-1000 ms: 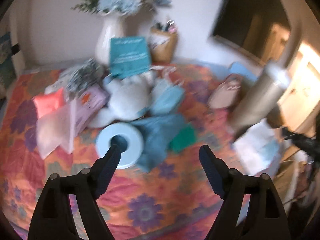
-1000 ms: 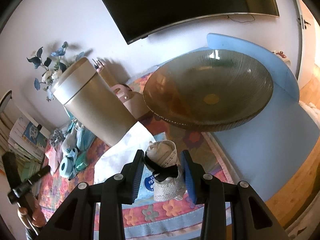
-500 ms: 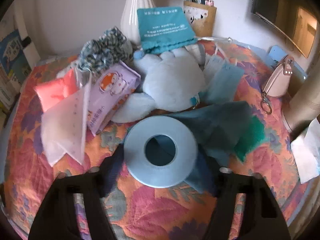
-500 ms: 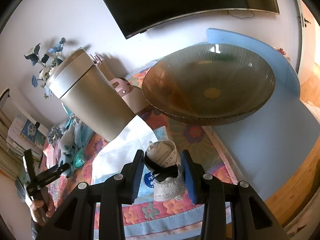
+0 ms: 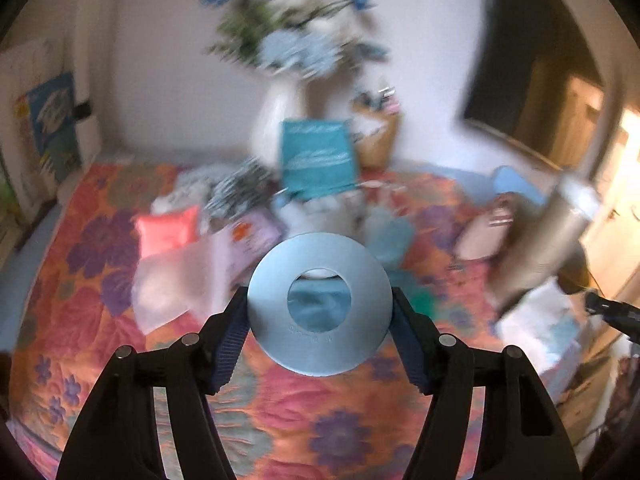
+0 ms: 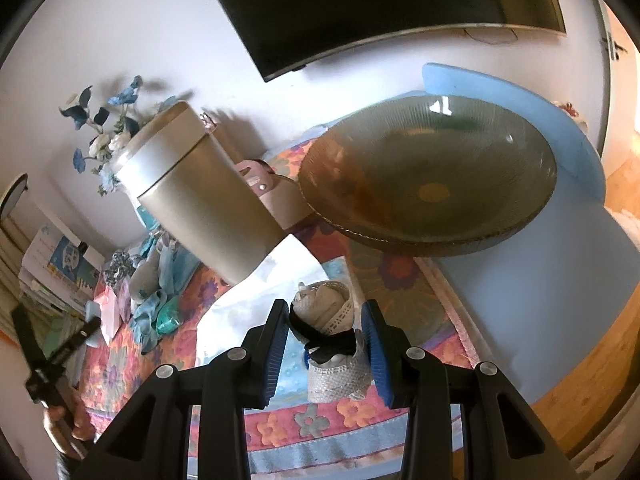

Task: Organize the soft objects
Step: 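Carry the ring and rolled item with both tools over the glass bowl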

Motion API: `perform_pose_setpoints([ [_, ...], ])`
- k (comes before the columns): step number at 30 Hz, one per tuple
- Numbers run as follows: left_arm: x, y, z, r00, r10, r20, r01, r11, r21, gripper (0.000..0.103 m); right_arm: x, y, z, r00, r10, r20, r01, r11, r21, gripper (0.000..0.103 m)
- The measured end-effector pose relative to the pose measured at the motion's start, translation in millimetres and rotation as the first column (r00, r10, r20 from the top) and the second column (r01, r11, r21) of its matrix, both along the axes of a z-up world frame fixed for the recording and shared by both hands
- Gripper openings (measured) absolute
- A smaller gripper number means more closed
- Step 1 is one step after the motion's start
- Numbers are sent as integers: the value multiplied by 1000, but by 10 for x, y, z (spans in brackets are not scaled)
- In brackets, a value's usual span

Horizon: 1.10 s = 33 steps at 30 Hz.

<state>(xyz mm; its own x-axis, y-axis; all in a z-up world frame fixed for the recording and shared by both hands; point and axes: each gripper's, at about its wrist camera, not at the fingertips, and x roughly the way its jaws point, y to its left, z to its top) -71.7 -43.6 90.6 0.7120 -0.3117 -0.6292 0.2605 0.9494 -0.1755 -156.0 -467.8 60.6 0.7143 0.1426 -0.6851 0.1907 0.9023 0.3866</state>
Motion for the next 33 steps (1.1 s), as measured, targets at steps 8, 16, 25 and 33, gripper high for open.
perform_pose_setpoints([
  [8, -319, -744, 322, 979, -191, 72, 190, 982, 15, 65, -161, -97, 48, 999, -6, 36, 6, 1000, 12, 36],
  [16, -722, -1411, 476, 920, -378, 101, 377, 926, 26, 65, -298, -263, 50, 998, -30, 63, 27, 999, 47, 36],
  [25, -955, -2441, 820, 794, -594, 132, 600, 800, -10, 65, -384, -698, 242, 987, -104, 125, 95, 993, 76, 36],
  [33, -520, -3541, 795, 824, -561, 80, 556, 828, 76, 65, 25, -1295, 281, 975, -181, 126, 155, 969, 193, 36],
])
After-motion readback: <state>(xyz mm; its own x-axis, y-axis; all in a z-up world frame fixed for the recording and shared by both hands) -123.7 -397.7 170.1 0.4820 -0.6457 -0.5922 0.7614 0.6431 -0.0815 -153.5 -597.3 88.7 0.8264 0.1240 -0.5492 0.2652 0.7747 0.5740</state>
